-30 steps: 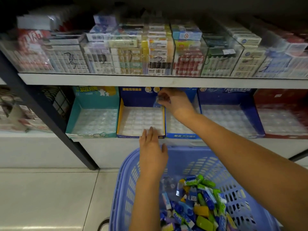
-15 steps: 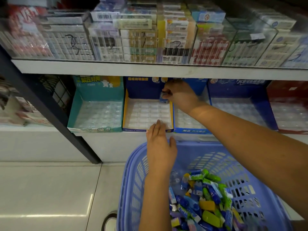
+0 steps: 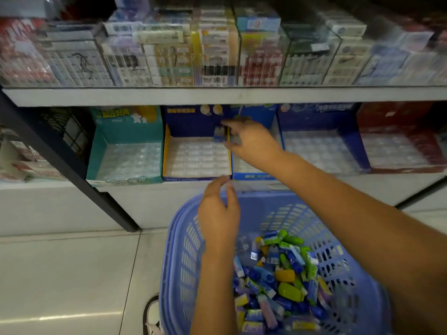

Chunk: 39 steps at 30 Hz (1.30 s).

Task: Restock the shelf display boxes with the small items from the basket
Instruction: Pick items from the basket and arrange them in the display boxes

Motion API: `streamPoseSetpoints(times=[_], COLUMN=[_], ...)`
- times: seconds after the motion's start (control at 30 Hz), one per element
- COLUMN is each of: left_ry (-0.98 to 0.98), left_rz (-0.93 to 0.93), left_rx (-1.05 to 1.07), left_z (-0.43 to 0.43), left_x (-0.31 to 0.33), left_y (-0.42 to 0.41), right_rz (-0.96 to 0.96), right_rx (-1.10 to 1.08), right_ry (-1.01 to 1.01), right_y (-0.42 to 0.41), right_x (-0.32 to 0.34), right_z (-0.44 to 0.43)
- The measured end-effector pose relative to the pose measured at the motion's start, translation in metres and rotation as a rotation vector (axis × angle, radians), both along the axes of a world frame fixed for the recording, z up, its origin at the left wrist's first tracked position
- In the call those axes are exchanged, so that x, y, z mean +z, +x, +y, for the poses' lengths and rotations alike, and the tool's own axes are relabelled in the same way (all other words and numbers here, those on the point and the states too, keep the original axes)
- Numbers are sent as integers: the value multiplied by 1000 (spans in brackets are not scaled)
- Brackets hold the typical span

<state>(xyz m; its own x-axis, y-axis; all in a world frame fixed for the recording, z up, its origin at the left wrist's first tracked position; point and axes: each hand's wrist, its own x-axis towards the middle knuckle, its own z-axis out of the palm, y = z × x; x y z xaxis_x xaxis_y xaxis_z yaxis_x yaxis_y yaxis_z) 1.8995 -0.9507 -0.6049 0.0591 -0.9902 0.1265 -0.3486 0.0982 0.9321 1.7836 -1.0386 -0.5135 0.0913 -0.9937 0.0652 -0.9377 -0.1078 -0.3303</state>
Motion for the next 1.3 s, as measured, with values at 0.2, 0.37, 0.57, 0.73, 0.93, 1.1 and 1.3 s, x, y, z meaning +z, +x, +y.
streamPoseSetpoints(times=[0.2,0.37,0.57,0.73,0.93,1.1,1.3], left_ry=[354,621,702,716,730,707,704], left_rz=[-382,-603,-641,-629,-697,-725,-809], left_rx=[-415,-707,-650,-427,-422,-365,-383], left_z=[16,48,50,41,37,38,28], left_x=[-55,-123,-152,-176,-203,-210,-208], left_y=[-32,-32,-43,-54,-68,-76,-80], right_rz=[-201,20,-80,163,-135,-775,-1336], right_rx=[-52,-111,-275,-221,-299,-600,-673], right_ry=[410,820,708,674,768,845,975], right_y=[-47,-78,-80,-67,-76,-103,-122], right_x=[-68,-183,-248,-262,-251,-225,-197], right_z=[117,146,162,156,149,136,136])
